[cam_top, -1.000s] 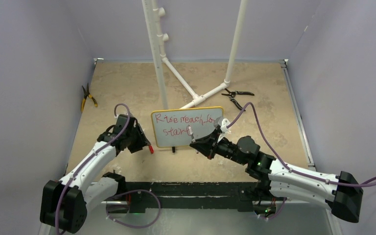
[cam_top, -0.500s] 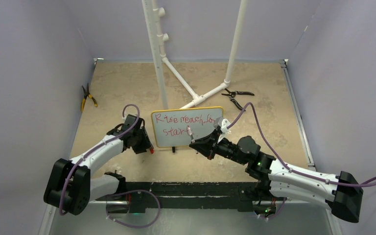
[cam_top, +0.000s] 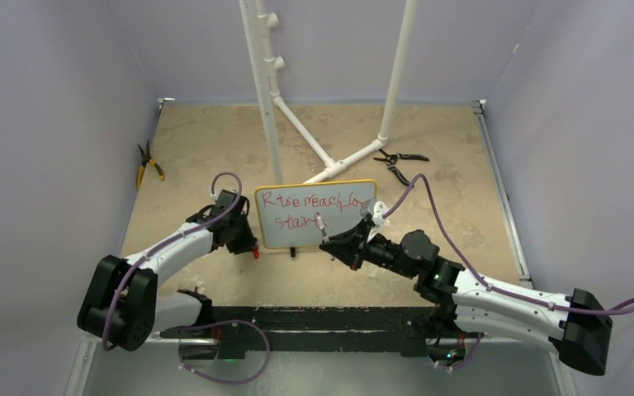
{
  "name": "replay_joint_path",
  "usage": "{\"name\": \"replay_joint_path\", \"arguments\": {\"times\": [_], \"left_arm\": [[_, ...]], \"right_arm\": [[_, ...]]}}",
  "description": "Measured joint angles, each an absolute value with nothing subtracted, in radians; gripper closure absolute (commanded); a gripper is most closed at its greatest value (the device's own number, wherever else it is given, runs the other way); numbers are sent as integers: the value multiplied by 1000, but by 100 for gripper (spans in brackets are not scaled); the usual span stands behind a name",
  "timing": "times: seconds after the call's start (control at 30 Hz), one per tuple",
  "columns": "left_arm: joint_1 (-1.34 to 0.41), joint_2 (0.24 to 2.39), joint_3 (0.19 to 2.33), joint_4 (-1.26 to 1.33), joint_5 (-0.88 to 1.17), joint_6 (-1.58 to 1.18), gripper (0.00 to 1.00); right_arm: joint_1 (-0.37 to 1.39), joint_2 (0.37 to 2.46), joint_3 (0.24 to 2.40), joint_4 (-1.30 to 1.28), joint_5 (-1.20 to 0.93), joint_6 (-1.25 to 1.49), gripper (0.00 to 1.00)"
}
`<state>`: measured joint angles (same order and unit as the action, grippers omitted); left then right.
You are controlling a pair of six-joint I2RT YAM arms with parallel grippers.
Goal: Write a sentence on the whiteboard
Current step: Close the whiteboard marker at the center of the board.
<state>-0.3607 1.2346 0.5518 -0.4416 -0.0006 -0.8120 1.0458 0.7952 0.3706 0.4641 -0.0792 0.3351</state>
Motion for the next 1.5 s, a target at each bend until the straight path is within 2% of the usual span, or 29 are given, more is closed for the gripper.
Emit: {"name": "replay_joint_path", "arguments": {"times": [0.13, 0.37, 0.63, 0.8, 1.13, 1.5], "left_arm": [[-363, 1240, 551, -428, -8, -810, 100], [-363, 1107, 480, -432, -73, -831, 100], [-363, 694, 455, -466, -167, -836, 100], [-363, 504, 487, -453, -168, -845, 100], [-363, 410, 503, -321, -9, -857, 100], [-363, 333, 492, -260, 128, -854, 100]], "right_arm": [[1046, 796, 371, 466, -99, 331, 100], [1046, 836, 371, 484, -164, 319, 100], [1061, 944, 381, 462, -170, 371, 100], [1176, 1099, 479, 421, -91, 422, 100], [1241, 1380, 688, 346, -42, 488, 100], [1241, 1454, 779, 301, -7, 540, 100]]}}
